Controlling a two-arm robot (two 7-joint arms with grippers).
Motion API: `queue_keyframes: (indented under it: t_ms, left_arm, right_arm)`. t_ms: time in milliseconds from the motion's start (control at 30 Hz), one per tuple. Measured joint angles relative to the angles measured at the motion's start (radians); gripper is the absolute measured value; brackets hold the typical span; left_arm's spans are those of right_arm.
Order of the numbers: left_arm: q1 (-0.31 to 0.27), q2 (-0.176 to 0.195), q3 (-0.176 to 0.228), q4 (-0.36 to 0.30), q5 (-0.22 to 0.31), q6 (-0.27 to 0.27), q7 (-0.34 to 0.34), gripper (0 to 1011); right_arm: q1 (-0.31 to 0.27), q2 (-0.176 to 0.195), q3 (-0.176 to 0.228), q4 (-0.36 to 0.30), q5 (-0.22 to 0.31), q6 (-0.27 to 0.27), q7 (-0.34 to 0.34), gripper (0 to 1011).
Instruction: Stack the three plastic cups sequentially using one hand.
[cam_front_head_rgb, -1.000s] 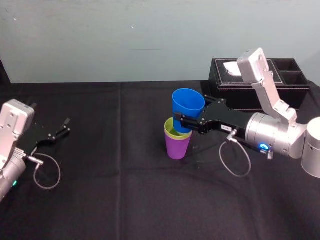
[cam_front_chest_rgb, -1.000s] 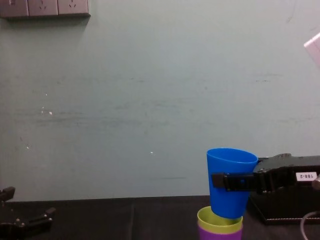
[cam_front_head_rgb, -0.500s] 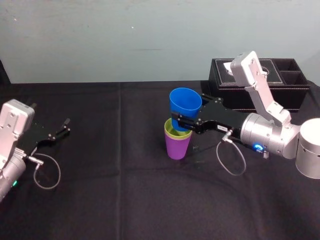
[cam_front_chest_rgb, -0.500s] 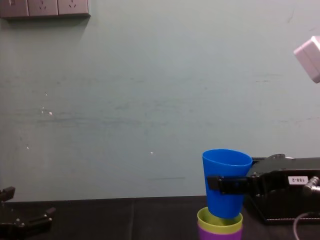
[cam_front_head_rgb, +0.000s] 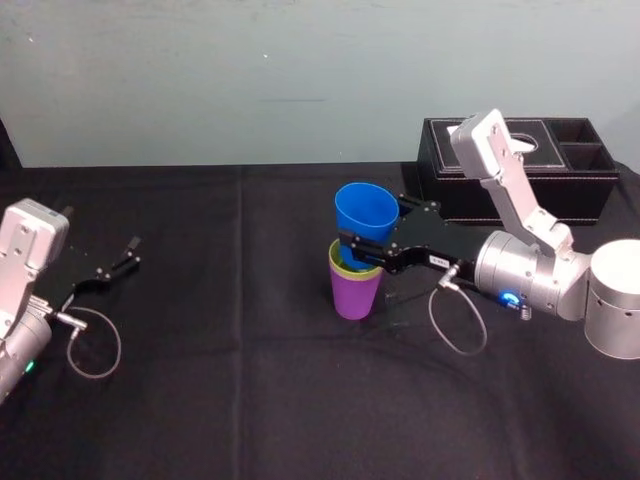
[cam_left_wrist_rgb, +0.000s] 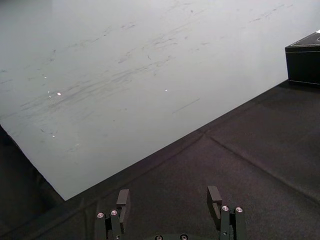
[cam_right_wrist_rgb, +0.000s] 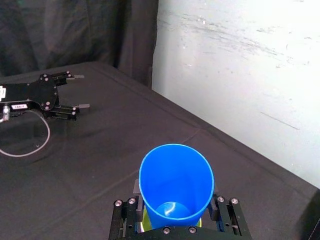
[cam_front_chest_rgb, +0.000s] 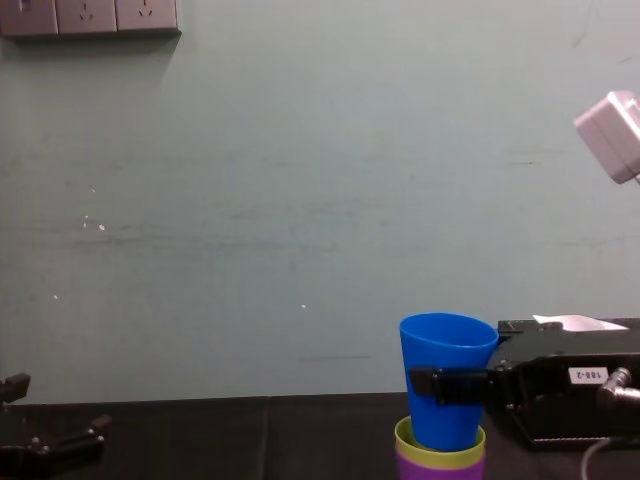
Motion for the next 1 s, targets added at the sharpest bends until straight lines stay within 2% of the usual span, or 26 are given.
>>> queue_keyframes:
  t_ms: [567,1000]
  left_arm:
    - [0.000,0.000,0.000,0.000,0.000,0.000,0.000,1011]
    - [0.000,0.000,0.000,0.000,0.000,0.000,0.000,1011]
  right_arm:
    - [-0.005,-0.011,-0.008,0.019,-0.026,-0.009,0.015,719]
    - [-0.006,-0.012,-0.008,0.020,-0.027,-0.009,0.017,719]
